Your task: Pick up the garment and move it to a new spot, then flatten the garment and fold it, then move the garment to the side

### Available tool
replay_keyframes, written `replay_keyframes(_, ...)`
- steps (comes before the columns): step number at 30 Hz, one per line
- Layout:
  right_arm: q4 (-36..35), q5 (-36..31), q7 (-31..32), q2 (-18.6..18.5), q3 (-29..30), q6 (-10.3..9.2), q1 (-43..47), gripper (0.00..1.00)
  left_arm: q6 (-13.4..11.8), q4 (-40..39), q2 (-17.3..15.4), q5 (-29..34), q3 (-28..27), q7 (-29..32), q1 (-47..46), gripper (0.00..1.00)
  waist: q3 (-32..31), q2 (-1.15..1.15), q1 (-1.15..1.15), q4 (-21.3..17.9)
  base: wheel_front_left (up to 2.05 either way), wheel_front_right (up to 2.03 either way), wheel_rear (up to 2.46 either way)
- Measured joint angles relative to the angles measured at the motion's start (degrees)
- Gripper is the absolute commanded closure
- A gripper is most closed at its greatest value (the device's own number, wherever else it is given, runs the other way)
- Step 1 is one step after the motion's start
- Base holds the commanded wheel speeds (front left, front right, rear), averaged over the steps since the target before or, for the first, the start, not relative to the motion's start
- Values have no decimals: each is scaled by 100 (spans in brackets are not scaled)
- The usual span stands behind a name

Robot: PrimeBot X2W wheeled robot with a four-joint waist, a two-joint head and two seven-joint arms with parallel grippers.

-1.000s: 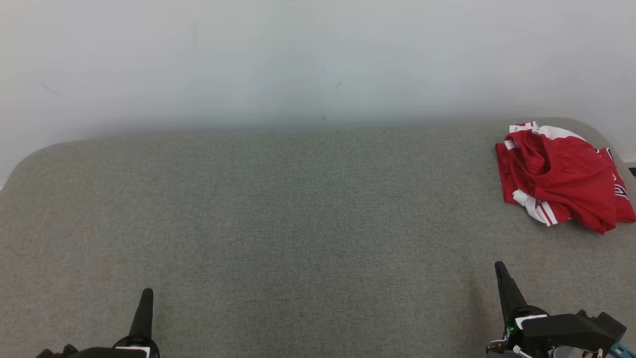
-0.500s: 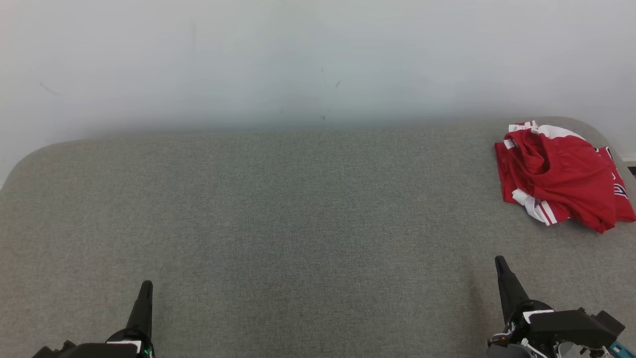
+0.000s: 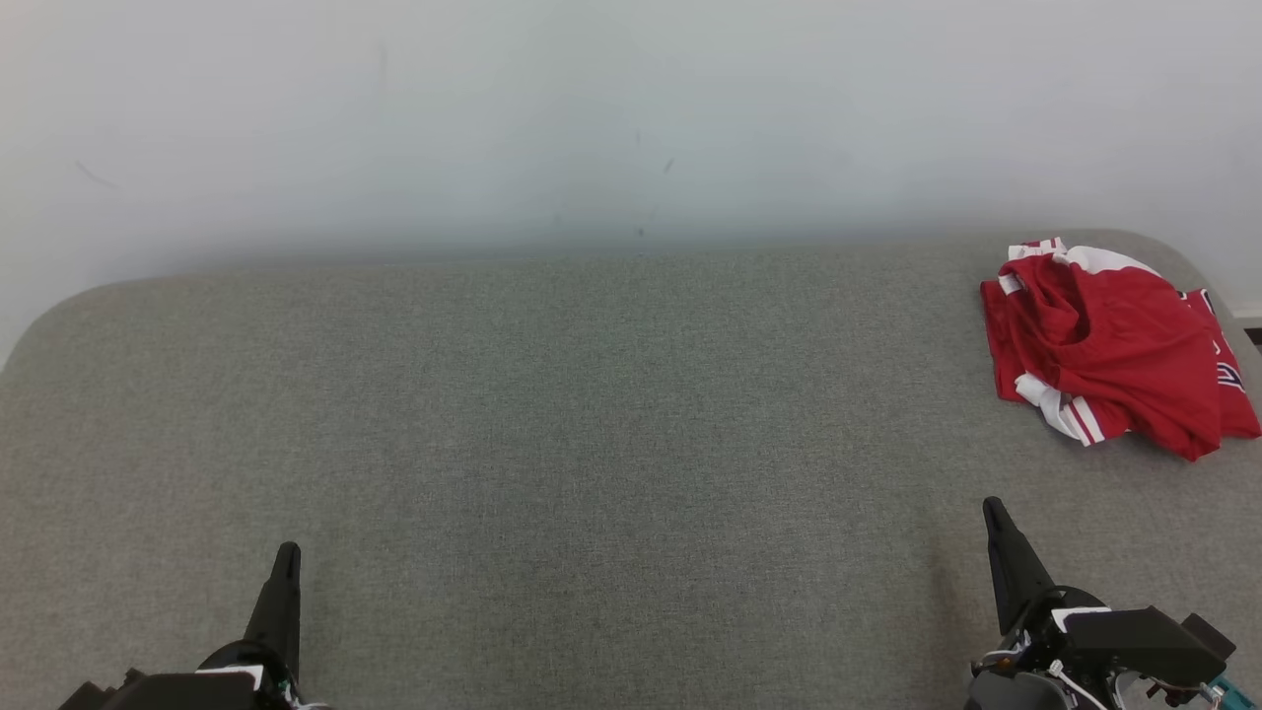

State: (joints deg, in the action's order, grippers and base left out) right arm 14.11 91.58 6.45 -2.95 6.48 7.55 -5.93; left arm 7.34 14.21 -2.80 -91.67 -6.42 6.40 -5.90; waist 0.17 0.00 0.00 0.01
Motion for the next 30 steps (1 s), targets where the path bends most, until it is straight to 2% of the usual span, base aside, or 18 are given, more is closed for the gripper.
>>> replay_keyframes(30, -7, 80, 10, 0, 7, 0, -9, 100, 15, -4, -1, -58, -4, 18, -9, 100, 1, 0, 0, -1, 0, 0, 0)
